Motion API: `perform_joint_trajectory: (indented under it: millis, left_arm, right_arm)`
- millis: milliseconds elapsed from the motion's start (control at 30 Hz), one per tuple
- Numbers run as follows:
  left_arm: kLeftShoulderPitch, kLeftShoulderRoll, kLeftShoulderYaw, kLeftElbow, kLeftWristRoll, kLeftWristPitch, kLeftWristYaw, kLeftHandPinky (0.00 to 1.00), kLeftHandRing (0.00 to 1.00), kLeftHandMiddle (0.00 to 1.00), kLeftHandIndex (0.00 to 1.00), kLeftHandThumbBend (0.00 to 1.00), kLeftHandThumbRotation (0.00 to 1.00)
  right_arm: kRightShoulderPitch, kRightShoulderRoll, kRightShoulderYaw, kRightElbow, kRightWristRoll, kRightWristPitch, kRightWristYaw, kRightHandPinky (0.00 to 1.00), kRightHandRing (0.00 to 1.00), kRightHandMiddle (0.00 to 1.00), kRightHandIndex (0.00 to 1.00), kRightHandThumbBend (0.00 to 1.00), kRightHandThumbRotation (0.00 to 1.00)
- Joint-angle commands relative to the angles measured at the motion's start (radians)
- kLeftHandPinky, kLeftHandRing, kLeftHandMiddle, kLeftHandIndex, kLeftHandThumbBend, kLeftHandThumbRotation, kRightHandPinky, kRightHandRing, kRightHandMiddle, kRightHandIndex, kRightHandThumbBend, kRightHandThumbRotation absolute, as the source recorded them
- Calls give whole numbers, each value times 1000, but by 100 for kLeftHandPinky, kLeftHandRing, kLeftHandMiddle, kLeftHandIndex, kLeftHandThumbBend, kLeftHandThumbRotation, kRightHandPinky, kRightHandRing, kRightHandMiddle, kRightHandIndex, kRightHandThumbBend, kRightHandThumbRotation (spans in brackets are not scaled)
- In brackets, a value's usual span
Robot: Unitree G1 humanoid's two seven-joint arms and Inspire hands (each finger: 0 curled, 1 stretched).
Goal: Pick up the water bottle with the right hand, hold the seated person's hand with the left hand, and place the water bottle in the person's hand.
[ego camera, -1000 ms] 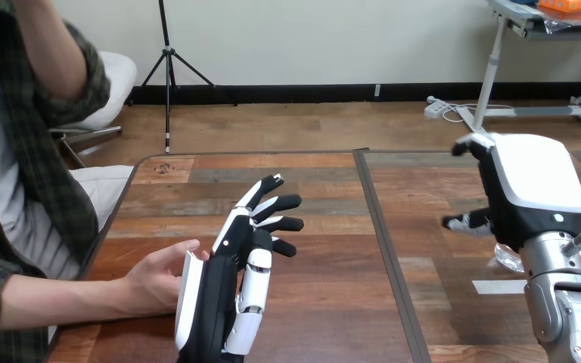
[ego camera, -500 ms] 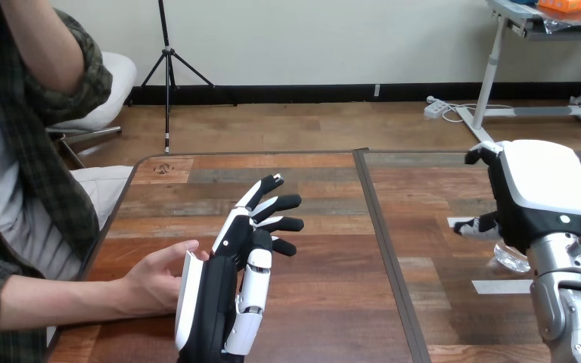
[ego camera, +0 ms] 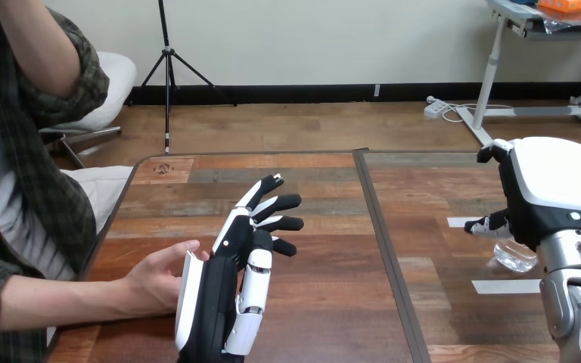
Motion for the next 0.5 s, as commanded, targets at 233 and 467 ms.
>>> perform_joint_trajectory:
  millis: [233,467]
  left_arm:
    - [-34,-11,-3,-14,-2,-13,-2,53,68,76,85,8,100]
    - [-37,-9,-3,-9,-6,-15,-4,53,68,77,85,8,100]
  right_arm:
    - [-94,-23,3,41,6,0,-29,80,82,78,71,86,0]
    - [-107,-24,7,72,1,-4,-50,81,83,78,71,87,0]
